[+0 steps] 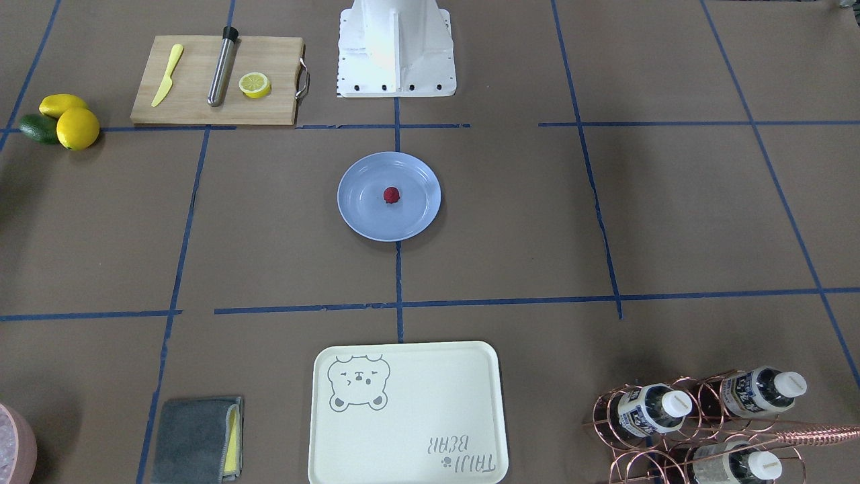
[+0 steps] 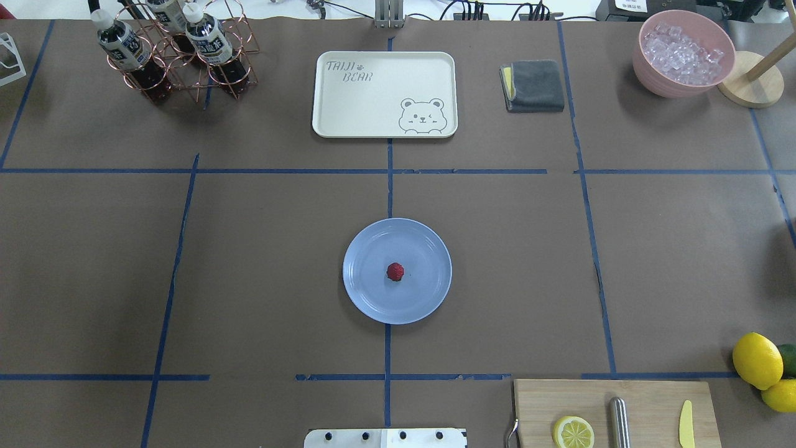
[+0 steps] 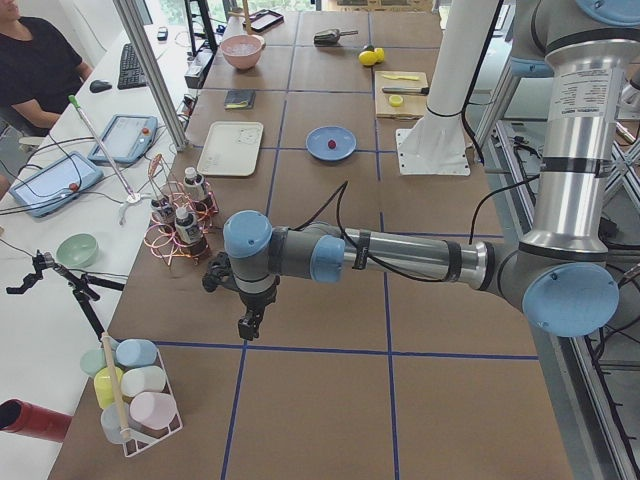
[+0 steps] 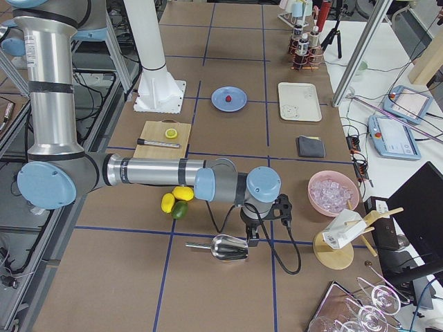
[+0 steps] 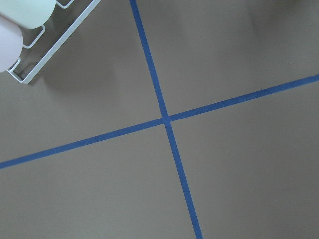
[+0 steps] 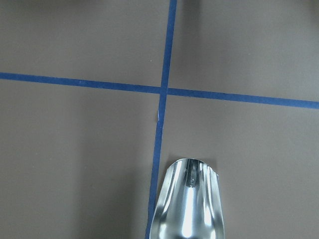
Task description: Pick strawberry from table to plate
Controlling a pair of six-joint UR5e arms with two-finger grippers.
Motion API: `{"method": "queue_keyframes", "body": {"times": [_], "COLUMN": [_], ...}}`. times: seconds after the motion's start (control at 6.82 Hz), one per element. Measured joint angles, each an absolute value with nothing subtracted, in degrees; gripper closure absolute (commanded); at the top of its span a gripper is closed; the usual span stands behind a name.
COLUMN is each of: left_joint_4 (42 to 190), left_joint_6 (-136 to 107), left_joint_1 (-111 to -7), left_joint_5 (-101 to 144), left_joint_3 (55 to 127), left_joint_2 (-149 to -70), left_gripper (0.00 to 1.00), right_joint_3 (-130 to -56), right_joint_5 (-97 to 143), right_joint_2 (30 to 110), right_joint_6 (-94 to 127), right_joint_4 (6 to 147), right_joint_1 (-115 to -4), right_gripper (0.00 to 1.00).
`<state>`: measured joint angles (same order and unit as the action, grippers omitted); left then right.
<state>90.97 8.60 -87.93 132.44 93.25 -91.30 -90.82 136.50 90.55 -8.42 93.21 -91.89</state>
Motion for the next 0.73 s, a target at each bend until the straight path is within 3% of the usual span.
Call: {"method": "queue_keyframes", "body": {"times": [0.73], "left_joint_4": [90.46], "left_joint_6": [6.89], "left_joint_1": [-88.11], "left_joint_5": [132.53], "left_joint_3": [92.01], "left_joint_2": [-91.03], "left_gripper": [0.00], "right_joint_3": [-90.79], "right_joint_5": [136.78], "right_joint_2": [91.40], "right_joint_6": [-3.70], "right_joint_4": [87.73], "right_joint_1": [-93.29], "right_gripper": [0.00]}}
